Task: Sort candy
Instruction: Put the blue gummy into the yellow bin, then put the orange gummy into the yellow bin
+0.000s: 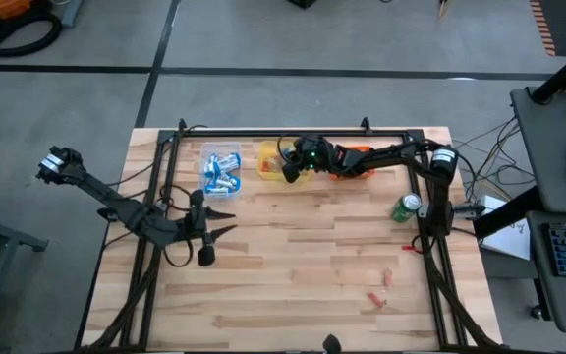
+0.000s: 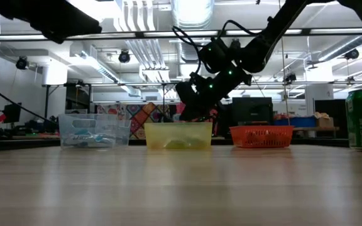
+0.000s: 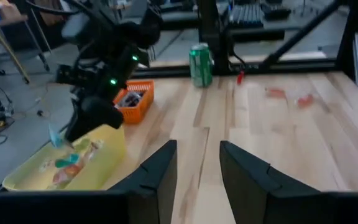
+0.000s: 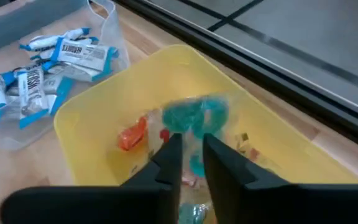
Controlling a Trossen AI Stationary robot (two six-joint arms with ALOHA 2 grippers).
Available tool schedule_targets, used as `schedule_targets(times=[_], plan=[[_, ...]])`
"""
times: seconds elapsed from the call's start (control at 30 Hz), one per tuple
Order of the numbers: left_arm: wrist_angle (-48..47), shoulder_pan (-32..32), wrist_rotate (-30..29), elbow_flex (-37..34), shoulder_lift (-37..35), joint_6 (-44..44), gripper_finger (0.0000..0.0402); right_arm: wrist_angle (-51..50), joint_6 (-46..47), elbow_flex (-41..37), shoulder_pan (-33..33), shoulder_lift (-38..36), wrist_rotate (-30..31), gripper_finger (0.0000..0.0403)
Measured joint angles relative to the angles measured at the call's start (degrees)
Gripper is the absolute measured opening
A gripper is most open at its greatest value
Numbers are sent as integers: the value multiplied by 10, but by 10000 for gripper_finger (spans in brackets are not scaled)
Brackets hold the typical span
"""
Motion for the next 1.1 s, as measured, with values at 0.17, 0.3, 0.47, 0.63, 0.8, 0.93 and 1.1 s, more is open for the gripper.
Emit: schedule_targets(times=[0.17, 0.3, 0.47, 0.63, 0.8, 0.93, 1.1], plan=[[59, 11, 0, -51, -32, 16, 99, -10, 15, 1, 0, 0, 0, 116], [60, 15, 0, -62, -48, -5, 98, -55, 21, 17, 0, -9, 0, 164], [64, 15, 0, -67, -47, -24, 98, -124, 30, 45, 15, -26, -38, 194], [62, 16, -1, -69, -43, -37, 98, -184, 47, 72, 51, -40, -115, 196], [63, 17, 0, -70, -38, -47, 98, -256, 71, 100, 116, -45, -163, 189], [66, 17, 0, -70, -31, -48, 97, -332, 77, 122, 179, -45, -163, 185], [84, 18, -1, -72, -20, -48, 97, -378, 106, 132, 253, -45, -162, 182]])
